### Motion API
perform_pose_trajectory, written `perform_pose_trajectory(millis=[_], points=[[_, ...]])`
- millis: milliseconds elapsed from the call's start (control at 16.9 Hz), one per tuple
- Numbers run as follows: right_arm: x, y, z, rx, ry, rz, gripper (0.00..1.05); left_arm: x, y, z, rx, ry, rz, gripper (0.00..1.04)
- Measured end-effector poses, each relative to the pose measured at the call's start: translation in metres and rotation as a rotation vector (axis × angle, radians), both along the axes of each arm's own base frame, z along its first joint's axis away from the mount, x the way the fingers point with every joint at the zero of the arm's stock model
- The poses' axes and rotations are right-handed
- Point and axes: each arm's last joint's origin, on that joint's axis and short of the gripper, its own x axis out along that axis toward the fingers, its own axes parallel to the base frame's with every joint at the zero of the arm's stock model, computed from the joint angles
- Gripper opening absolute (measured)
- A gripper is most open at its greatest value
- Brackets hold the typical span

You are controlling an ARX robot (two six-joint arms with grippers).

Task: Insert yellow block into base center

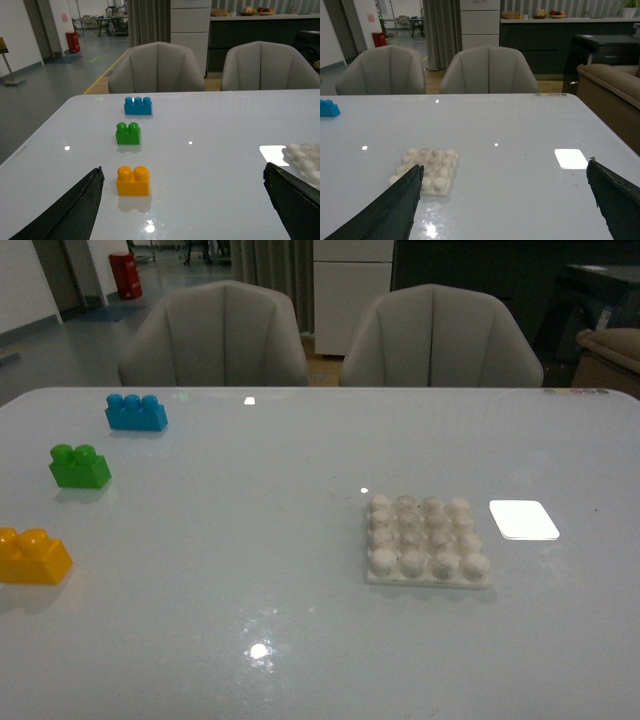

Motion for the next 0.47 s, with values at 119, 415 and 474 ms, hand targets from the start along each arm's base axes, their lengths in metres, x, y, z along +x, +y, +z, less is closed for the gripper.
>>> perform_pose_trajectory(millis=[119,415,474], points=[[0.0,0.0,-0.0001,0.0,0.0,0.0,0.98,0.0,0.0,0.0001,0.0,0.0,0.0,0.98],[0.0,0.0,0.0,0.0,0.0,0.0,0.98,0.0,0.0,0.0,0.0,0.0,0.0,0.98],[0.0,0.0,0.0,0.0,0.0,0.0,0.98,0.0,0.0,0.0,0.0,0.0,0.0,0.98]])
